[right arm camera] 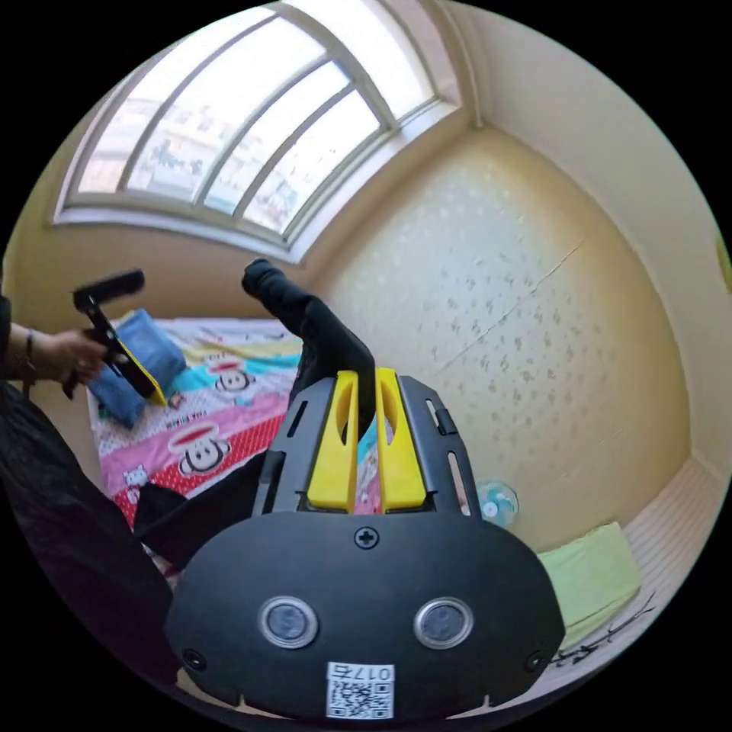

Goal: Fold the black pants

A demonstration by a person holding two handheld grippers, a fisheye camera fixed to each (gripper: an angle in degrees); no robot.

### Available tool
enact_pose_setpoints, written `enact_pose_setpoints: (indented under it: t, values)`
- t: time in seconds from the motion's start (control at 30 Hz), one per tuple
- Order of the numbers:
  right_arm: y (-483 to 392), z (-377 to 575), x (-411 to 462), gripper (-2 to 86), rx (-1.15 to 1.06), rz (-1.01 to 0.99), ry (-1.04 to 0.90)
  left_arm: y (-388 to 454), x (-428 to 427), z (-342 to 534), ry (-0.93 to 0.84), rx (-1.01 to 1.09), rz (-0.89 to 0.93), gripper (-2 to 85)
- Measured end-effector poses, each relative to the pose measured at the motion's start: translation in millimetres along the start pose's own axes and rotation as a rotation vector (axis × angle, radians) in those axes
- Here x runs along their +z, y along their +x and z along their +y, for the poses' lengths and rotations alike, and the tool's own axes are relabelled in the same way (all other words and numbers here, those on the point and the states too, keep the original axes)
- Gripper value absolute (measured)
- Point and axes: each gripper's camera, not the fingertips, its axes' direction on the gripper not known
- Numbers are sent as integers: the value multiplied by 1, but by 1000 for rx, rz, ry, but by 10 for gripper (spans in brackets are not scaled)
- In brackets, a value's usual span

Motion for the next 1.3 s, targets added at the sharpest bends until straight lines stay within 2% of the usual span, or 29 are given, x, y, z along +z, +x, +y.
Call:
enact_pose_setpoints:
  t: [0.1,0.17,0.27,0.37,0.43,0.53,0.63,0.73,0.8,0.9,0.97,1.0,1.03,1.07,1.1,1.17,1.23,1.27,1.3]
  values:
    - [45,-13,-62,36,124,-91,175,22,-26,-28,124,127,147,173]
    - [79,-20,-99,35,183,-181,275,50,-39,-48,188,235,184,185]
    - [108,-23,-135,35,224,-222,373,109,-58,-68,312,404,152,198]
    - [134,-14,-167,35,291,-200,440,164,-92,-50,575,558,75,190]
    - [147,-4,-183,34,319,-177,470,209,-123,-16,816,673,23,149]
    - [171,17,-202,31,397,-160,531,261,-159,7,981,833,54,102]
    - [192,36,-210,30,455,-126,627,309,-181,3,1023,943,36,81]
    - [211,44,-200,32,495,-7,672,336,-185,-34,949,980,99,78]
    - [233,38,-176,35,520,64,604,350,-174,-71,888,964,63,78]
    - [313,22,-86,44,639,73,391,368,-132,-173,766,906,-108,84]
    - [400,20,40,61,754,59,133,364,-90,-265,624,794,-181,97]
    - [418,24,76,66,766,46,54,346,-55,-326,515,695,-240,110]
    - [447,43,145,72,818,1,-110,315,-16,-377,382,593,-313,125]
    - [460,77,209,74,897,-62,-301,294,4,-396,303,533,-354,126]
    - [461,99,237,74,932,-92,-402,245,39,-419,159,397,-428,127]
    - [432,194,313,77,1008,-162,-655,169,77,-421,52,271,-481,131]
    - [393,269,348,80,1062,-253,-726,65,125,-387,-36,186,-503,128]
    - [358,323,370,82,1102,-338,-810,39,139,-376,-82,164,-519,125]
    - [339,350,379,84,1126,-377,-873,-18,171,-349,-215,98,-562,123]
